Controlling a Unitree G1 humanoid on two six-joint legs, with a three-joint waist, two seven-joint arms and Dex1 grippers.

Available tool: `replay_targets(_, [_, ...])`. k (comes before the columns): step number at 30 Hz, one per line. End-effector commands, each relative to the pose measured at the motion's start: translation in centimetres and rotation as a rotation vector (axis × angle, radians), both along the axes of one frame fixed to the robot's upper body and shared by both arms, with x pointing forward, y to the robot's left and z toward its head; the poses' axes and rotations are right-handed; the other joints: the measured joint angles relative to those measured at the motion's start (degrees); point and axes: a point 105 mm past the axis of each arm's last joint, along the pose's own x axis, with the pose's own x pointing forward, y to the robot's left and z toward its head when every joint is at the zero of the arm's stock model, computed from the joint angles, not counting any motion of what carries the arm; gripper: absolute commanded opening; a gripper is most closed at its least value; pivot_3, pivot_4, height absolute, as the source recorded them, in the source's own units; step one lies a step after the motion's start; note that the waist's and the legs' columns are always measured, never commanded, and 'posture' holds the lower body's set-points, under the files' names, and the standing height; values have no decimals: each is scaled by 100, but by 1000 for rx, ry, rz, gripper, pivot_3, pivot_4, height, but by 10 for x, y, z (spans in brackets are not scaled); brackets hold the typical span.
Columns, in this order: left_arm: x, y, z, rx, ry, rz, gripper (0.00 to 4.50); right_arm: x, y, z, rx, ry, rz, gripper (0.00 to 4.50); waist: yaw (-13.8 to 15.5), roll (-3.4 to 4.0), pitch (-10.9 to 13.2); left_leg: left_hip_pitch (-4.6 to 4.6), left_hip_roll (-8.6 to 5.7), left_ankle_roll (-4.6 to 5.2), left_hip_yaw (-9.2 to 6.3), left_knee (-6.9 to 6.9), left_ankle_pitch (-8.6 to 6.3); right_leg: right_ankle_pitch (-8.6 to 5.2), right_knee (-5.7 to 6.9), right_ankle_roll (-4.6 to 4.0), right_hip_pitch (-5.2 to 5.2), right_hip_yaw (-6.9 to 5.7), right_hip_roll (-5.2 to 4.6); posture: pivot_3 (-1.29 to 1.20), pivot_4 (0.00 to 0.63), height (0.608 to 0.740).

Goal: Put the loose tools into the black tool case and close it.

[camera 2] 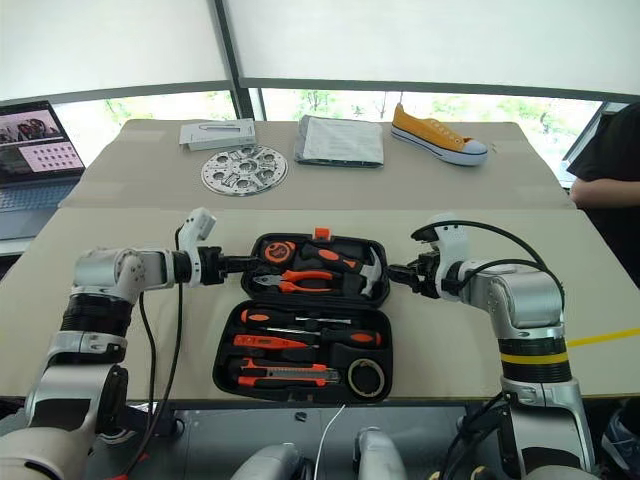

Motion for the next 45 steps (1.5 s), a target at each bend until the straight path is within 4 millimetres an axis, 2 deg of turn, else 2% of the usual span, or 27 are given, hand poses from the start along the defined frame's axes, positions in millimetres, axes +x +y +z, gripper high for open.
replay_targets(1, [1, 4, 3, 45, -34, -6, 973, 0, 2, -1, -12, -12, -2, 1454, 7, 1, -1, 7, -1, -1, 0, 0, 0, 0, 0, 0, 7, 1, -2, 0, 150, 740])
replay_targets(4, [2, 4, 2, 52, -39, -9, 19, 1, 2, -3, -8, -8, -7, 462, 39, 1, -4, 49, -2, -8, -2, -9, -4, -1, -7, 1, 44, 6, -5, 0, 150, 740])
replay_targets(6, [1, 3, 2, 52, -41, -13, 0, 1, 2, -3, -7, -7, -9, 24, 40, -4, -12, 60, -3, -17, -1, -15, -9, -1, -7, 3, 50, 17, -6, 0, 150, 740])
replay_targets(13, [1, 2, 2, 44, -42, -17, 0, 2, 2, -1, -4, -12, -6, 24, 47, -3, -15, 76, -1, -7, -1, -34, -1, -2, -2, 1, 50, 45, -6, 0, 150, 740])
replay_targets(18, [0, 3, 1, 56, -41, -15, 0, 2, 4, 11, 18, -40, 6, 24, 50, -3, -15, 76, -1, -3, 0, -39, 1, -2, -2, 1, 47, 52, -6, 0, 150, 740])
replay_targets(19, [0, 3, 0, 59, -41, -14, 0, 1, 4, 11, 14, -40, 9, 582, 51, -3, -15, 76, -1, -2, 0, -40, 1, -2, -2, 1, 47, 54, -6, 0, 150, 740])
replay_targets(20, [0, 3, 0, 59, -40, -14, 0, 0, 5, 11, 14, -34, 14, 730, 53, -4, -15, 76, -1, -2, 0, -42, 1, -2, -2, 1, 47, 54, -6, 0, 150, 740])
replay_targets(23, [0, 4, -1, 62, -40, -11, 0, -3, 4, 3, 4, 7, 14, 1713, 55, -3, -15, 76, -1, -2, 0, -49, 1, -2, -3, 1, 45, 56, -6, 0, 150, 740])
replay_targets(27, [0, 3, -1, 69, -45, -13, 0, -4, 5, -2, -3, 14, 16, 1713, 56, -4, -16, 77, 0, -1, 0, -56, 2, -2, -4, 1, 44, 57, -5, 0, 150, 740])
replay_targets(31, [0, 3, -1, 69, -48, -13, 0, 2, 5, 11, 22, -41, -13, 1713, 56, -4, -15, 77, -1, -1, 1, -56, 2, -2, -5, 1, 44, 59, -5, 0, 150, 740])
replay_targets(35, [0, 4, -1, 72, -51, -10, 0, -2, 9, 21, 37, -47, 10, 1713, 66, -4, -15, 75, -1, -1, 1, -58, 2, -2, -5, 1, 40, 61, -5, 0, 150, 740])
replay_targets(40, [2, 5, -1, 75, -56, -6, 0, -11, 2, -2, -6, 24, -4, 1713, 77, -4, -15, 75, -1, -1, 1, -60, 2, -2, -6, 1, 40, 61, -4, 0, 150, 740])
replay_targets(43, [2, 5, 0, 76, -60, -6, 0, -14, 0, -12, -11, 47, -17, 1034, 76, -4, -15, 76, -1, -1, 3, -63, 2, -2, -7, 1, 40, 65, -4, 0, 150, 740])
replay_targets(45, [3, 5, 0, 77, -63, -8, 0, -16, 1, -15, -8, 55, -14, 413, 83, -5, -16, 78, 0, -1, 3, -62, 2, -2, -7, 1, 42, 65, -3, 0, 150, 740])
